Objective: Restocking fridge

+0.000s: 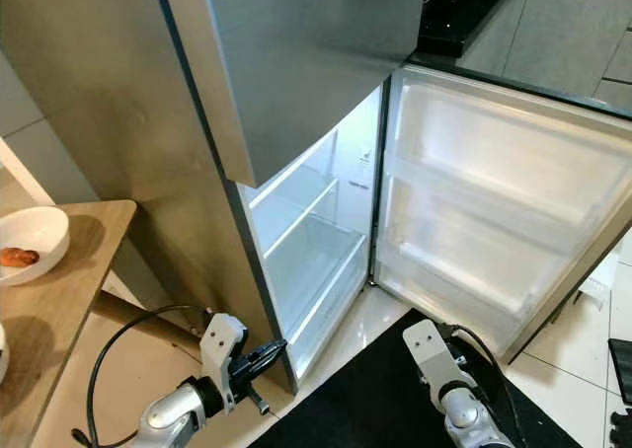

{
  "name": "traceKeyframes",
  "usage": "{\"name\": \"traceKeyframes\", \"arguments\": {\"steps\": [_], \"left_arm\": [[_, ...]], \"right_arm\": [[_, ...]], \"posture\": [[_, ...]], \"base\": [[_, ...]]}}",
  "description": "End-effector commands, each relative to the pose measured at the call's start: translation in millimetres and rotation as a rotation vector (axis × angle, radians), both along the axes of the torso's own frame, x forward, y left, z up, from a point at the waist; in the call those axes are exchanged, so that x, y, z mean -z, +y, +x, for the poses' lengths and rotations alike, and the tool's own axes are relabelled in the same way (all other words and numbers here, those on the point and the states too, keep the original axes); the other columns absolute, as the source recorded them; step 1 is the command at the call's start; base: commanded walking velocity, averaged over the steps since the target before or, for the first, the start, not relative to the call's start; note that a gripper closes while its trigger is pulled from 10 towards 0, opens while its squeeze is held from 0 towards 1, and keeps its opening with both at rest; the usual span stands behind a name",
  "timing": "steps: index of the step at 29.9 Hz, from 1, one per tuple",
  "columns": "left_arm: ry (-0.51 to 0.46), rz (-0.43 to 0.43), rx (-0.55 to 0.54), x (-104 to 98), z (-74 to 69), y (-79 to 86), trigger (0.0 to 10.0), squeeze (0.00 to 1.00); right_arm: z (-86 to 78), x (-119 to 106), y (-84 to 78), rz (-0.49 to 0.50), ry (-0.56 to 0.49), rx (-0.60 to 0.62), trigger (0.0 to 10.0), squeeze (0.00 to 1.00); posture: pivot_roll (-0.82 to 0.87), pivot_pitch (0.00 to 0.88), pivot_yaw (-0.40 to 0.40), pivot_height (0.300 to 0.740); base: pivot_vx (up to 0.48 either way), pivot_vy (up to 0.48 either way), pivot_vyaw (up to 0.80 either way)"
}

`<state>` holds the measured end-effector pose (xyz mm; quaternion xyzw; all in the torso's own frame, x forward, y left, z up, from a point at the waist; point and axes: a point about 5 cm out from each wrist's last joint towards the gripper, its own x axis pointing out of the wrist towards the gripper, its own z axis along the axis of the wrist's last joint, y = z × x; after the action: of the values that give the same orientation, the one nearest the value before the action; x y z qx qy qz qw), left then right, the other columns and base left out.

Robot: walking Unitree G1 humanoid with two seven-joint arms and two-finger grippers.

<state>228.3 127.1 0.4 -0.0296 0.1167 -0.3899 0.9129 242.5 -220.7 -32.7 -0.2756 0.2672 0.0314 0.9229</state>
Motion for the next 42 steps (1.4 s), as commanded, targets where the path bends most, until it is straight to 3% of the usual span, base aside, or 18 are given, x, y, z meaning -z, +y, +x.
{"name": "traceKeyframes", "arguments": {"steps": [1, 11, 14, 16, 18, 20, 25, 29, 34, 36, 42], "left_arm": [[0.015, 0.022, 0.003, 2, -0.6, 3.5, 10.0, 0.0], [0.015, 0.031, -0.014, 2, 1.5, 3.4, 10.0, 0.0], [0.056, 0.139, -0.158, 13, 8.6, 12.8, 10.0, 0.0], [0.153, 0.203, -0.304, 26, 10.3, 23.4, 10.0, 0.0], [0.175, 0.238, -0.363, 31, 8.9, 28.0, 10.0, 0.0], [0.245, 0.263, -0.402, 39, 5.2, 28.7, 10.0, 0.0], [0.258, 0.271, -0.369, 41, 4.1, 19.2, 10.0, 0.0], [0.289, 0.221, -0.458, 41, 7.7, 20.4, 10.0, 0.0], [0.313, 0.216, -0.536, 42, 11.4, 25.4, 10.0, 0.0], [0.318, 0.257, -0.538, 43, 11.3, 27.8, 10.0, 0.0], [0.323, 0.268, -0.543, 45, 8.8, 30.8, 10.0, 0.0]], "right_arm": [[-0.7, 0, 2.2, -0.001, -0.008, -0.012, 10.0, 0.0], [-0.3, -1, 0.1, -0.005, -0.009, -0.006, 10.0, 0.0], [-1.3, 1, 1.8, 0.007, 0.005, -0.004, 10.0, 0.0], [-6.9, 9, 7.3, 0.015, 0.079, -0.014, 10.0, 0.0], [-14.9, 18, 12.5, -0.021, 0.168, -0.053, 10.0, 0.0], [-20.0, 22, 16.9, -0.06, 0.182, -0.118, 10.0, 0.0], [-20.7, 23, 18.0, 0.028, 0.175, -0.048, 10.0, 0.0], [-14.1, 18, 27.9, 0.154, 0.134, -0.027, 10.0, 0.0], [-12.0, 17, 32.3, 0.17, 0.117, -0.032, 10.0, 0.0], [-12.5, 17, 32.8, 0.167, 0.119, -0.03, 10.0, 0.0], [-14.1, 19, 33.6, 0.161, 0.128, -0.038, 10.0, 0.0]], "posture": [[-0.16, 0.047, 0.029, 0.74], [-0.16, 0.053, 0.03, 0.74], [-0.15, 0.057, 0.031, 0.74], [-0.15, 0.059, 0.035, 0.74], [-0.15, 0.059, 0.035, 0.74], [-0.16, 0.06, 0.038, 0.74], [-0.15, 0.059, 0.043, 0.74], [-0.15, 0.055, 0.051, 0.74], [-0.15, 0.054, 0.055, 0.74], [-0.14, 0.054, 0.054, 0.74], [-0.14, 0.056, 0.055, 0.74]], "base": [[0.0, 0.0, 0.0], [0.0, 0.0, 0.0], [0.0, 0.0, 0.0], [0.0, 0.0, 0.0], [0.0, 0.0, 0.0], [0.0, 0.0, 0.0], [0.0, 0.0, 0.0], [0.0, 0.0, 0.0], [0.0, 0.0, 0.0], [0.0, 0.0, 0.0], [0.0, 0.0, 0.0]]}}
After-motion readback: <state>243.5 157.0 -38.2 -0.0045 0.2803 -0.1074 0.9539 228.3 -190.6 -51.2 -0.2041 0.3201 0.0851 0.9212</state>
